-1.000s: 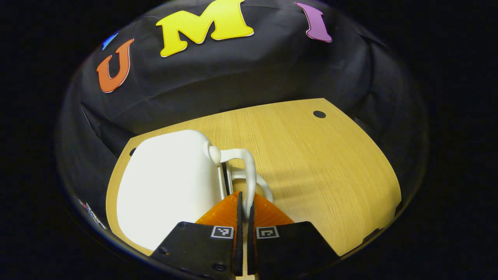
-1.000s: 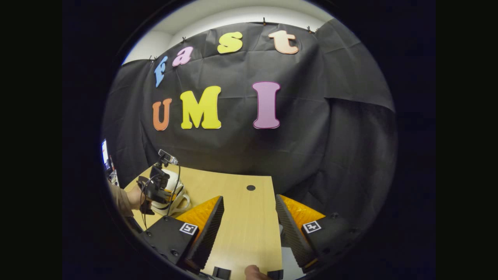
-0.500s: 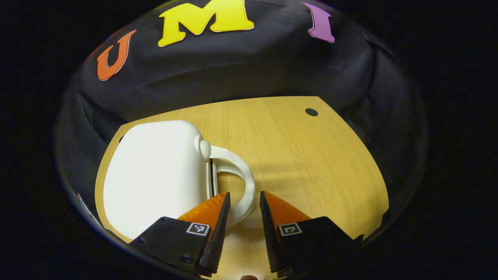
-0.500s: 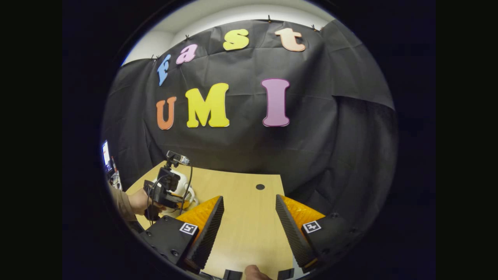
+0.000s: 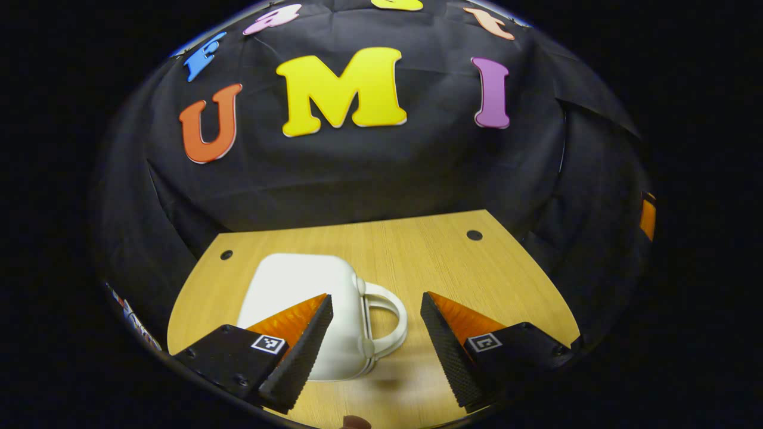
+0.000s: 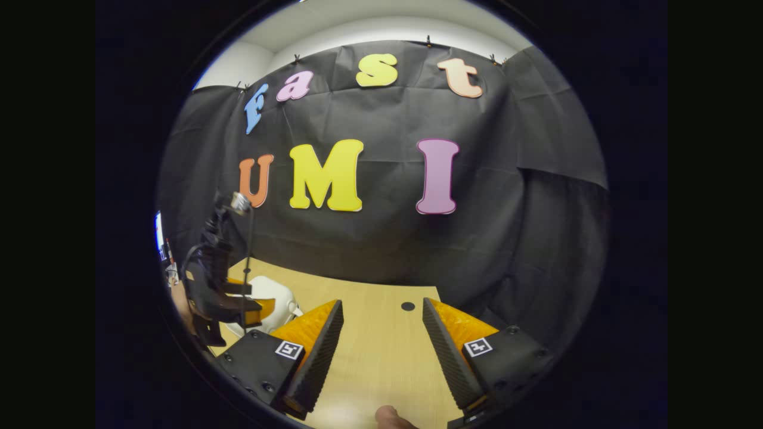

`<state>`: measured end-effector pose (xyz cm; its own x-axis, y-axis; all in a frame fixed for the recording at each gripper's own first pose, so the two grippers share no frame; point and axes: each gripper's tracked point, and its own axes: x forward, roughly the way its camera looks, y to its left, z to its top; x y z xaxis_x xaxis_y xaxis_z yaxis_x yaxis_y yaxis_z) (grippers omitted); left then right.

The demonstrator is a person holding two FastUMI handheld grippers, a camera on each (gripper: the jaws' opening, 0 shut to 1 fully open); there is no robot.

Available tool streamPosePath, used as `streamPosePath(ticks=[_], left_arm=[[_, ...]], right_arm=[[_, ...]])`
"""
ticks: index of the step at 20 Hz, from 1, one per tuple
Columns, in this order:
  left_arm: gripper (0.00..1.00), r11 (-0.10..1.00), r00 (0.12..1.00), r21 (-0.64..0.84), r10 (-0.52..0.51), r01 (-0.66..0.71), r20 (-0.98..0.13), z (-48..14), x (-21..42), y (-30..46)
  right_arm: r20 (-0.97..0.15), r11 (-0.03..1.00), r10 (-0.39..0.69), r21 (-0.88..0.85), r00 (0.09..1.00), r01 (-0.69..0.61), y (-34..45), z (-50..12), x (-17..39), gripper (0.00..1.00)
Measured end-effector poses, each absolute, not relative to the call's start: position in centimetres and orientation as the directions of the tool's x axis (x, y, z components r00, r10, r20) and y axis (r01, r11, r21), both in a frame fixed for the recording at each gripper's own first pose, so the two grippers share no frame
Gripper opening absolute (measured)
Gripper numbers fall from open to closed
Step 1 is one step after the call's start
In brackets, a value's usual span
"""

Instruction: First open the suitcase, pack the skin care products into it, and then close the suitcase.

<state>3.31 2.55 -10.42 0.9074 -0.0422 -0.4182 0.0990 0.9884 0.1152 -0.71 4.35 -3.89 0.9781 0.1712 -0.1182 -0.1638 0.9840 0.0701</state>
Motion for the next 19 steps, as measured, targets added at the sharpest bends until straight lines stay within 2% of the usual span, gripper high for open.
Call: streamPosePath(ticks=[1, 3, 8, 9, 12, 16, 19], left_arm=[[0.98, 0.988, 0.93, 0.132, -0.026, 0.08, -0.368, -8.5, 3.2, 3.6], [0.98, 0.991, 0.961, 0.126, -0.011, 0.048, -0.277, -5.1, 2.7, 5.1], [0.97, 1.0, 0.99, 0.024, 0.0, 0.004, -0.141, -0.2, 1.1, 7.3], [0.97, 1.0, 0.992, 0.01, 0.005, -0.003, -0.127, 0.0, 0.6, 7.6], [0.98, 1.0, 0.993, -0.03, -0.009, 0.006, -0.117, -0.3, -0.6, 8.0], [0.98, 0.999, 0.996, 0.025, -0.031, 0.034, -0.087, -0.2, -1.2, 8.5], [0.97, 0.999, 0.996, 0.006, -0.046, 0.047, -0.077, -0.1, -1.0, 8.5]], right_arm=[[-0.108, 0.984, 0.171, 0.065, 0.979, -0.165, 5.4, -3.5, -0.5, 0.79], [-0.091, 0.984, 0.173, 0.056, 0.981, -0.168, 7.0, -2.7, 0.0, 0.79], [-0.04, 0.985, 0.164, 0.067, 0.986, -0.161, 10.5, -0.1, 0.6, 0.79], [-0.028, 0.985, 0.159, 0.066, 0.987, -0.156, 10.9, 0.4, 0.5, 0.77], [-0.006, 0.988, 0.142, 0.064, 0.99, -0.141, 11.9, 1.1, 0.3, 0.79], [-0.018, 0.988, 0.149, 0.04, 0.989, -0.148, 13.3, 0.8, 0.1, 0.79], [-0.023, 0.988, 0.154, 0.035, 0.988, -0.153, 14.0, 0.9, 0.3, 0.79]])
